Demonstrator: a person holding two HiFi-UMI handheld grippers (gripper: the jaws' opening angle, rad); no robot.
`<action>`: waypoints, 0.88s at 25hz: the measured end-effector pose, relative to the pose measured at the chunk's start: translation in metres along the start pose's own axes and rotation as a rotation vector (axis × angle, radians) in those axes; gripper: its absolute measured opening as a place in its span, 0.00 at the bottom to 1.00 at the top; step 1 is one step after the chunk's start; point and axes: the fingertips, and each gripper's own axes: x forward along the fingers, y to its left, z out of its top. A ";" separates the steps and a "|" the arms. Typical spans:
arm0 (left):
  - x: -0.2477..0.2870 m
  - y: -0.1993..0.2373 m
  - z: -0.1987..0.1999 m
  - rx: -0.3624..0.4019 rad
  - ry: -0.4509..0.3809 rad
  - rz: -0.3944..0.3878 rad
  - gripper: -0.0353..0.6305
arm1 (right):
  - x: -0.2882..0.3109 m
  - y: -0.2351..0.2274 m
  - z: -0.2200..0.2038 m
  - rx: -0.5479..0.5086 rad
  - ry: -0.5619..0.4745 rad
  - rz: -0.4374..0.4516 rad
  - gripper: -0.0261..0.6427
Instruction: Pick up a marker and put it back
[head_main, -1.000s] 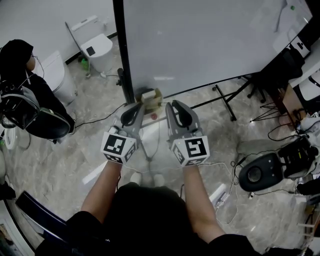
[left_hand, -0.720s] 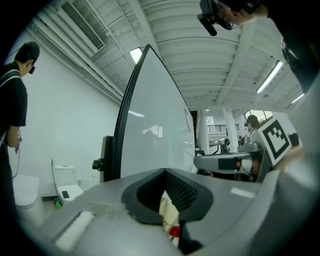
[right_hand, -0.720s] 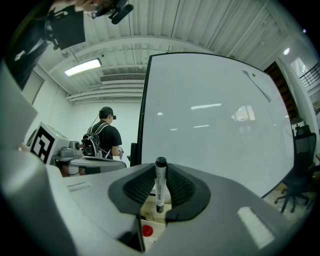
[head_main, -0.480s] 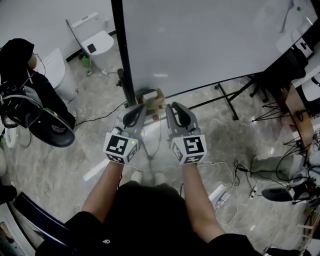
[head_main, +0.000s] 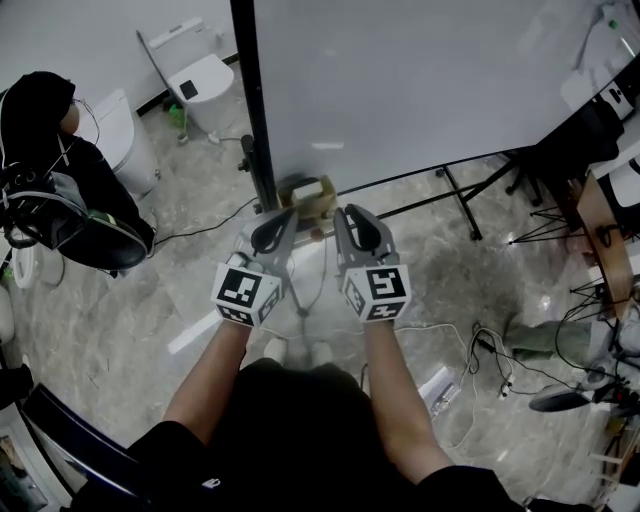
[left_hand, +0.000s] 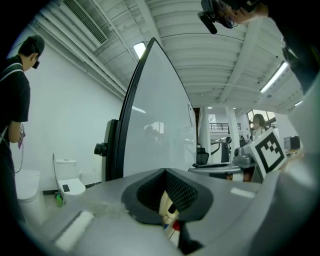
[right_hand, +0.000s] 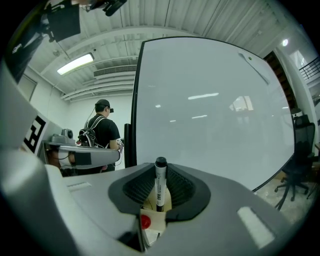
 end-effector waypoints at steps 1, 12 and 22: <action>0.000 0.001 -0.002 -0.002 0.003 0.003 0.06 | 0.002 -0.001 -0.003 0.002 0.006 0.000 0.15; 0.000 0.011 -0.011 -0.013 0.030 0.023 0.06 | 0.017 -0.005 -0.033 0.040 0.064 -0.002 0.15; 0.003 0.010 -0.018 -0.020 0.036 0.020 0.06 | 0.025 -0.009 -0.043 0.053 0.068 -0.007 0.15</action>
